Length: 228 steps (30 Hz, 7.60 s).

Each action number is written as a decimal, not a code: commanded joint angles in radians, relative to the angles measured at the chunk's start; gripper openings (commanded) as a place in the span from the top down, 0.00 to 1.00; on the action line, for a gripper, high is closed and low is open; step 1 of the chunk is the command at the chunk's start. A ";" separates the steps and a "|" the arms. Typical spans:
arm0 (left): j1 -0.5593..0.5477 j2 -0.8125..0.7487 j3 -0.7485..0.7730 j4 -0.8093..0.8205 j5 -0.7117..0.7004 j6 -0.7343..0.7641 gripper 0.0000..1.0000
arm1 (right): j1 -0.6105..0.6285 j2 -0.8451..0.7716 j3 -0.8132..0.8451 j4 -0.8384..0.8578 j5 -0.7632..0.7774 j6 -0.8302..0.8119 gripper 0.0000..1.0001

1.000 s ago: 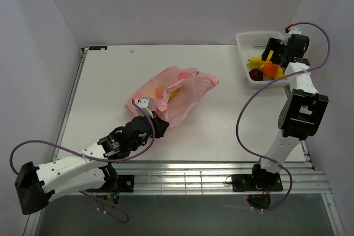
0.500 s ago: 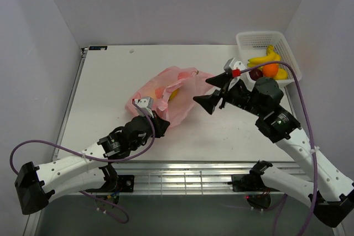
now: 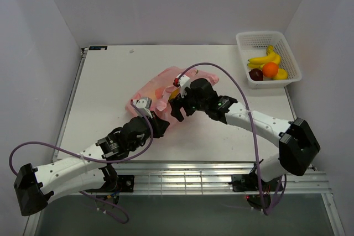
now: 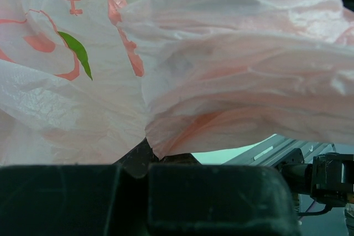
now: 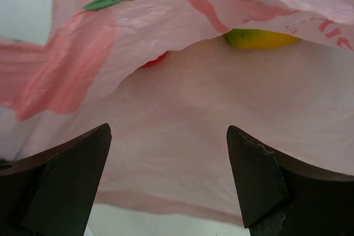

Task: Take the fake fruits out of the plastic bag

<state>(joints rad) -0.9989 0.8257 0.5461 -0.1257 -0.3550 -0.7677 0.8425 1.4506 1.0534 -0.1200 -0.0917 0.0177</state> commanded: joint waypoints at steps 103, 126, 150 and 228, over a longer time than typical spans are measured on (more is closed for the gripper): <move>-0.007 -0.102 0.035 -0.068 0.090 0.183 1.00 | 0.058 0.272 0.076 0.269 0.170 0.005 0.92; -0.007 -0.122 0.023 -0.045 0.156 0.255 1.00 | -0.518 -0.302 0.072 -0.013 0.103 0.012 0.92; -0.007 -0.097 0.051 -0.100 0.237 0.248 1.00 | -0.922 0.376 0.711 -0.213 -0.086 -0.013 0.07; -0.007 -0.082 0.158 -0.141 0.218 0.320 1.00 | 0.263 0.295 -0.016 0.148 -0.434 -0.101 0.10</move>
<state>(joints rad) -1.0039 0.7387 0.7074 -0.2703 -0.1402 -0.4454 1.0824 1.7149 1.0119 0.0177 -0.5674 -0.0849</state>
